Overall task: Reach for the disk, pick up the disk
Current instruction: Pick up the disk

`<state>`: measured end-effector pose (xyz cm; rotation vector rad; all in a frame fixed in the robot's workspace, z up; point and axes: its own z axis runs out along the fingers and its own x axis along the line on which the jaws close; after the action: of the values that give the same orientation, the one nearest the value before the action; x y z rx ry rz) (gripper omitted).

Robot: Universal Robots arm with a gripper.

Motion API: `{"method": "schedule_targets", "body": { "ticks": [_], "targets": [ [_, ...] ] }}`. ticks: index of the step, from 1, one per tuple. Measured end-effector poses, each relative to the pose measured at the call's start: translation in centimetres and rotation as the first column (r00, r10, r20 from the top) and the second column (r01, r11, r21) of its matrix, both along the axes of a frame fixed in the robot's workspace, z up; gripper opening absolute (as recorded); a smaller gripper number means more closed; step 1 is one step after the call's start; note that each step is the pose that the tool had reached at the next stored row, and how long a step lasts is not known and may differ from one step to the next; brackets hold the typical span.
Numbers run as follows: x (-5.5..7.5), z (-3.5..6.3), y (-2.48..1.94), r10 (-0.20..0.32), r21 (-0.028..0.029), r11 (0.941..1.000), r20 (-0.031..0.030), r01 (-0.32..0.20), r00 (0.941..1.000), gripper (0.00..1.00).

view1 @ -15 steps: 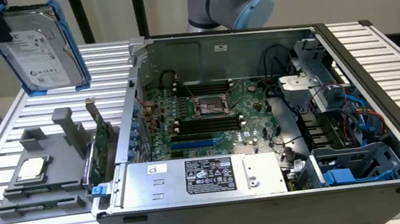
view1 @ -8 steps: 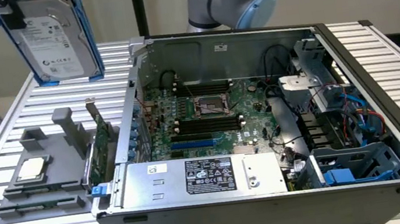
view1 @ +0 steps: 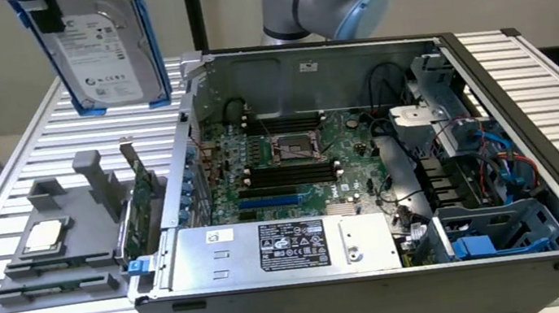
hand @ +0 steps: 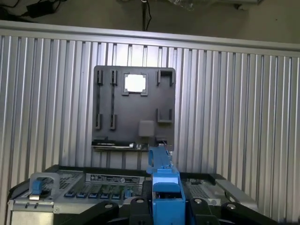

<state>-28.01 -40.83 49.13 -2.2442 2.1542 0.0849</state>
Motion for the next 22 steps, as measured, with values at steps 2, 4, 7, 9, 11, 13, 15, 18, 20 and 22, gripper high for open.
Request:
{"method": "schedule_targets", "body": {
  "ticks": [2,4,7,9,11,13,15,18,20,22],
  "targets": [
    [0.8,0.03,-0.27,0.000,0.0007,1.0000,-0.0001,0.000,1.0000,0.33],
    [1.8,0.06,-0.56,0.000,0.0015,1.0000,-0.0002,0.000,1.0000,0.33],
    [3.1,0.11,-0.99,0.000,0.0026,1.0000,-0.0002,0.000,1.0000,0.33],
    [4.0,0.14,-1.27,0.000,0.0035,1.0000,-0.0002,0.000,1.0000,0.33],
    [4.9,0.17,-1.54,0.000,0.0043,1.0000,-0.0003,0.000,1.0000,0.33],
    [5.9,0.20,-1.82,0.000,0.0051,1.0000,-0.0005,0.000,1.0000,0.33],
    [6.8,0.22,-2.10,0.000,0.0058,1.0000,-0.0004,0.000,1.0000,0.33],
    [8.1,0.26,-2.52,0.000,0.0066,1.0000,-0.0006,0.000,1.0000,0.33],
    [9.0,0.28,-2.79,0.000,0.0072,1.0000,-0.0008,0.000,1.0000,0.33],
    [9.9,0.29,-3.06,0.000,0.0075,1.0000,-0.0011,0.000,1.0000,0.33]
  ]
}}
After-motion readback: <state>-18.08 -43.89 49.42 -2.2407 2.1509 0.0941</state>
